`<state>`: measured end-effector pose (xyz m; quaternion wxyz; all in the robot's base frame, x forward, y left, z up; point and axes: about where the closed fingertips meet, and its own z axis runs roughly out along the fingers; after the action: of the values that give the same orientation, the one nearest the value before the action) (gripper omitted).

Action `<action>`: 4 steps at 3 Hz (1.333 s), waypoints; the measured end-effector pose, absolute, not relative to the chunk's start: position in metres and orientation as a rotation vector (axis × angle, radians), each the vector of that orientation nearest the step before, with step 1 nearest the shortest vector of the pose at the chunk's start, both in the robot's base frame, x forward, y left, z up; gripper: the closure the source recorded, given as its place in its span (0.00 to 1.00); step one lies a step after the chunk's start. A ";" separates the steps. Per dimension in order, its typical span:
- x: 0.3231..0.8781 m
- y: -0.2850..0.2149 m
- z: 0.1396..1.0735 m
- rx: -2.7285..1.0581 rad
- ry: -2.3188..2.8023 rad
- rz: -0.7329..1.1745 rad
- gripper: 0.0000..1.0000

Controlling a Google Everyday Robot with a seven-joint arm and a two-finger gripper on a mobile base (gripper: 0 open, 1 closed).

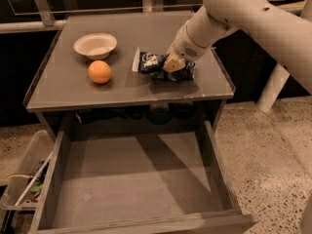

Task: Place blue chip bag into top drawer

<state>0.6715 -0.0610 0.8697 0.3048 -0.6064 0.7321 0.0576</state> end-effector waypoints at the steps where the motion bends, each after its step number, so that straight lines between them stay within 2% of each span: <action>1: 0.664 -0.061 0.871 -1.607 1.934 0.153 1.00; 2: 0.642 -0.069 0.880 -1.596 1.909 0.147 1.00; 4: 0.562 -0.108 0.904 -1.544 1.868 0.121 1.00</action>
Offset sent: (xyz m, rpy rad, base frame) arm -0.0607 -0.0263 0.0253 0.0289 -0.0592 -0.0034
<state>0.5620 -0.1084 0.9037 0.3502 -0.5960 0.7211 0.0466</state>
